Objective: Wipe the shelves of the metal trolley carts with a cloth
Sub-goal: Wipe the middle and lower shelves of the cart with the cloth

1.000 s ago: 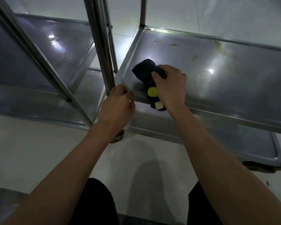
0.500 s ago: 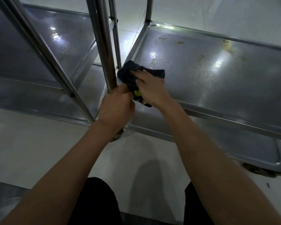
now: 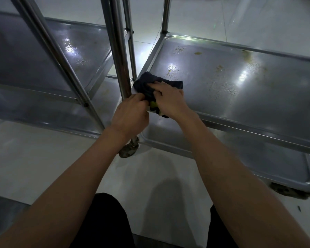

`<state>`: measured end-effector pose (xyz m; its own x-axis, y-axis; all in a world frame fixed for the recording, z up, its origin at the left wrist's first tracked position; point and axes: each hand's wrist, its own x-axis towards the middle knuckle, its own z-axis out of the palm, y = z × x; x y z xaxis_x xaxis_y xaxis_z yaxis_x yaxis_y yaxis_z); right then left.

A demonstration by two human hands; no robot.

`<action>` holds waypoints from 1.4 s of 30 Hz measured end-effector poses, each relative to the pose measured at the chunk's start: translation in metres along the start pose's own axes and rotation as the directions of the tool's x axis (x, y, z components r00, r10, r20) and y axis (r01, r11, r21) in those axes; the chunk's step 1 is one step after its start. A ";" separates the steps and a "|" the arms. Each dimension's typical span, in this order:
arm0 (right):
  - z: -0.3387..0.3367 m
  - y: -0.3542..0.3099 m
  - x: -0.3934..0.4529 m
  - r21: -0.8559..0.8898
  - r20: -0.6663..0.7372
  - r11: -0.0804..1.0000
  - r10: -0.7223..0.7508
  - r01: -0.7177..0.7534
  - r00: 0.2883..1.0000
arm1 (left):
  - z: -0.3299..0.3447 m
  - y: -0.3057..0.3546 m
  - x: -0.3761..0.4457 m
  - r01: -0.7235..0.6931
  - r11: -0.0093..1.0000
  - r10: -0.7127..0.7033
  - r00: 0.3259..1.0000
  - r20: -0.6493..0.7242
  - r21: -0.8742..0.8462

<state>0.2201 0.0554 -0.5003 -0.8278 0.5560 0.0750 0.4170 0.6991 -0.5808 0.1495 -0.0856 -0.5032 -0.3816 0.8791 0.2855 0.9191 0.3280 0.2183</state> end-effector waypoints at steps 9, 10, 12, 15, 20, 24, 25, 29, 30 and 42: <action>-0.004 0.008 -0.009 -0.033 -0.076 0.999 0.004 -0.007 0.997 | 0.006 0.007 0.002 0.066 0.998 -0.066 0.998 0.000 -0.017; -0.006 0.011 -0.011 -0.044 -0.086 0.999 0.016 -0.020 0.996 | 0.006 0.008 0.003 0.071 0.997 -0.071 0.997 0.001 -0.015; -0.011 0.019 -0.017 -0.055 -0.094 0.998 0.035 -0.040 0.995 | 0.004 0.011 0.003 0.074 0.997 -0.074 0.997 -0.009 -0.005; -0.020 0.034 -0.026 -0.061 -0.105 0.996 0.052 -0.059 0.993 | 0.001 0.019 0.004 0.098 0.995 -0.098 0.995 -0.002 0.030; -0.035 0.060 -0.044 -0.064 -0.152 0.989 0.119 -0.130 0.981 | 0.005 0.032 0.014 0.112 0.981 -0.119 0.992 0.036 0.156; -0.049 0.087 -0.065 -0.082 -0.206 0.979 0.164 -0.184 0.965 | 0.010 0.041 0.026 0.115 0.986 -0.121 0.992 0.041 0.119; -0.055 0.096 -0.070 -0.083 -0.220 0.976 0.181 -0.203 0.959 | 0.010 0.042 0.027 0.124 0.987 -0.128 0.991 0.032 0.106; -0.079 0.133 -0.096 -0.084 -0.272 0.953 0.259 -0.291 0.927 | 0.012 0.043 0.027 0.131 0.984 -0.132 0.991 0.000 0.120; -0.085 0.141 -0.103 -0.079 -0.291 0.947 0.277 -0.312 0.916 | 0.013 0.045 0.026 0.131 0.983 -0.132 0.991 -0.002 0.128; -0.115 0.172 -0.136 -0.068 -0.396 0.901 0.370 -0.429 0.840 | 0.021 0.050 0.028 0.116 0.965 -0.111 0.993 -0.035 0.236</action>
<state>0.4471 0.1516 -0.5169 -0.3924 0.9041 0.1694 0.7561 0.4219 -0.5003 0.1865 -0.0375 -0.5039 -0.4842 0.8249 0.2916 0.8658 0.4998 0.0238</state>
